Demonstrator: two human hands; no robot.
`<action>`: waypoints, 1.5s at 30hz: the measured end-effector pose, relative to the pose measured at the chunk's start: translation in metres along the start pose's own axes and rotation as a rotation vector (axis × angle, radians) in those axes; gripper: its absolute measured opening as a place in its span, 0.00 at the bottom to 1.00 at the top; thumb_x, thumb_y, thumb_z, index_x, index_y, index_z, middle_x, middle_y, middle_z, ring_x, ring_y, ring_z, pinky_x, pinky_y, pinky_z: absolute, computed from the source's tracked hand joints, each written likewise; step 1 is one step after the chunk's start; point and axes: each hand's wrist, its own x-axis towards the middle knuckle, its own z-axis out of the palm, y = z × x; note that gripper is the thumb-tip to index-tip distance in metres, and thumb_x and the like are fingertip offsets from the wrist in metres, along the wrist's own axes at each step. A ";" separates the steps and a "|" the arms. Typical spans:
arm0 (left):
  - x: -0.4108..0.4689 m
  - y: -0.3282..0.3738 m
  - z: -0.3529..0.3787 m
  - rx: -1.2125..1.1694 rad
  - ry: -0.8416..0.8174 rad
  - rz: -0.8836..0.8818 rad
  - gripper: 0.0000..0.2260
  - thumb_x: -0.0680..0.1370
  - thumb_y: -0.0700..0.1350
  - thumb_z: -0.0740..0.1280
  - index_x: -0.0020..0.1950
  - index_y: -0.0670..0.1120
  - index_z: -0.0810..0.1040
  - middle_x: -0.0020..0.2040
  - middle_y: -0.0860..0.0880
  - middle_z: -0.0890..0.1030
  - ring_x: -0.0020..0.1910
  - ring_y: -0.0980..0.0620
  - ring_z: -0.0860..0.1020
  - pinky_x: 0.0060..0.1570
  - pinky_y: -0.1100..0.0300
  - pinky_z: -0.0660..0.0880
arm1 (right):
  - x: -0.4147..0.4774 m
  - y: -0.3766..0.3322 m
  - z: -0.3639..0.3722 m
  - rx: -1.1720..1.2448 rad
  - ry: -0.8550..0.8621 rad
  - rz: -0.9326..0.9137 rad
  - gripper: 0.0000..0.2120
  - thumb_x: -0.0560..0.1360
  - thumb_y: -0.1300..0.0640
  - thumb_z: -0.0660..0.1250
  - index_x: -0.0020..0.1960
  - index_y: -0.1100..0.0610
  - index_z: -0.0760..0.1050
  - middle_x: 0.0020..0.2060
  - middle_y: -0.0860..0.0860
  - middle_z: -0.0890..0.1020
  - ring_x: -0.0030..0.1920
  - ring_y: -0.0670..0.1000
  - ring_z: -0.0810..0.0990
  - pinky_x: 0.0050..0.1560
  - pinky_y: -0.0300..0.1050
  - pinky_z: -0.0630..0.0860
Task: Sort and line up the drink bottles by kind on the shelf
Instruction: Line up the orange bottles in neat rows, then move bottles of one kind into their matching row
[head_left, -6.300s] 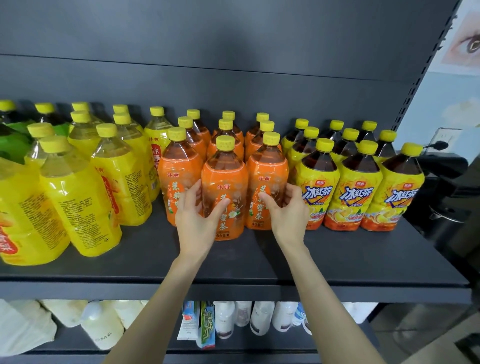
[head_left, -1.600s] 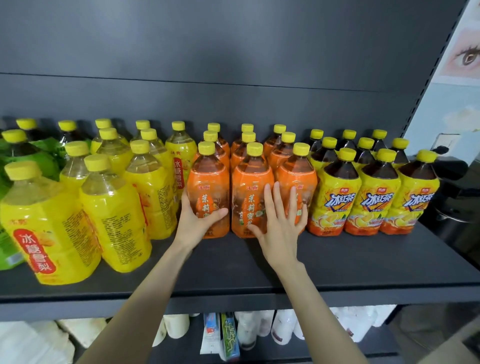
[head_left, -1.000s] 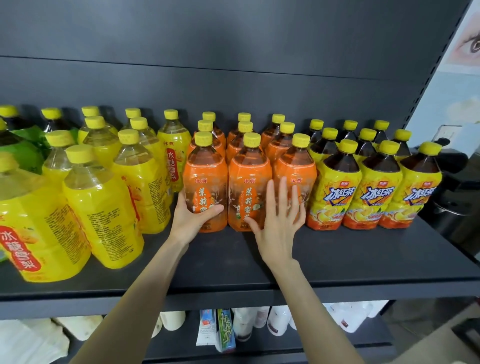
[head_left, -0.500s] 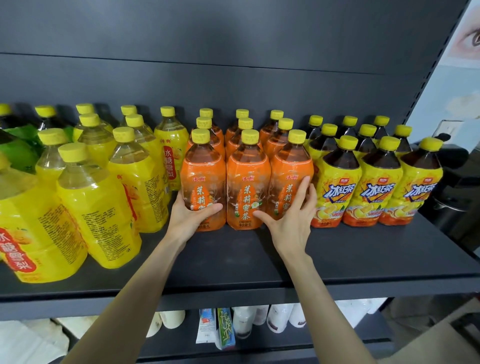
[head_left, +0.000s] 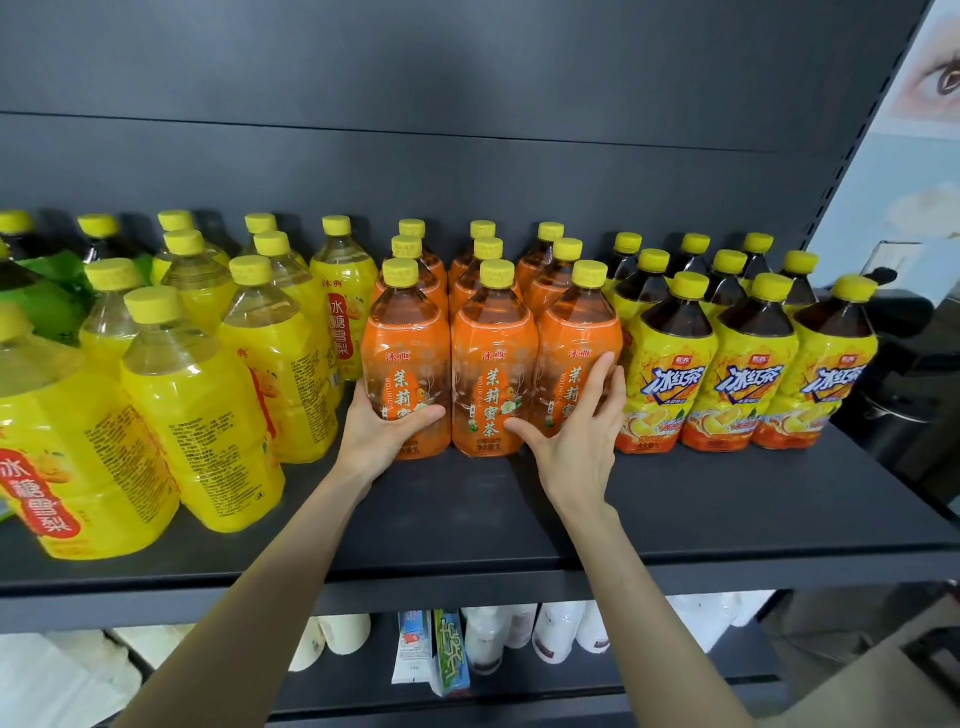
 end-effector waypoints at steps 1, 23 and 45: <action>0.000 0.001 0.000 0.011 0.001 -0.001 0.41 0.66 0.49 0.78 0.73 0.49 0.60 0.67 0.47 0.71 0.64 0.48 0.72 0.60 0.51 0.72 | 0.000 0.000 -0.001 0.003 -0.014 0.004 0.56 0.64 0.41 0.76 0.77 0.51 0.41 0.77 0.61 0.51 0.75 0.62 0.54 0.66 0.61 0.67; -0.098 0.027 -0.115 0.192 0.385 0.440 0.04 0.76 0.43 0.69 0.50 0.46 0.80 0.43 0.55 0.81 0.42 0.68 0.78 0.44 0.77 0.71 | -0.072 -0.104 -0.015 0.420 -0.042 -0.299 0.12 0.76 0.54 0.64 0.50 0.60 0.81 0.46 0.52 0.83 0.48 0.51 0.80 0.49 0.45 0.76; -0.048 -0.042 -0.273 -0.020 0.221 0.323 0.30 0.69 0.66 0.65 0.65 0.53 0.64 0.62 0.50 0.71 0.61 0.54 0.73 0.57 0.60 0.72 | -0.151 -0.232 0.106 0.488 -0.118 0.034 0.42 0.68 0.29 0.62 0.72 0.55 0.62 0.65 0.49 0.71 0.66 0.51 0.70 0.64 0.57 0.71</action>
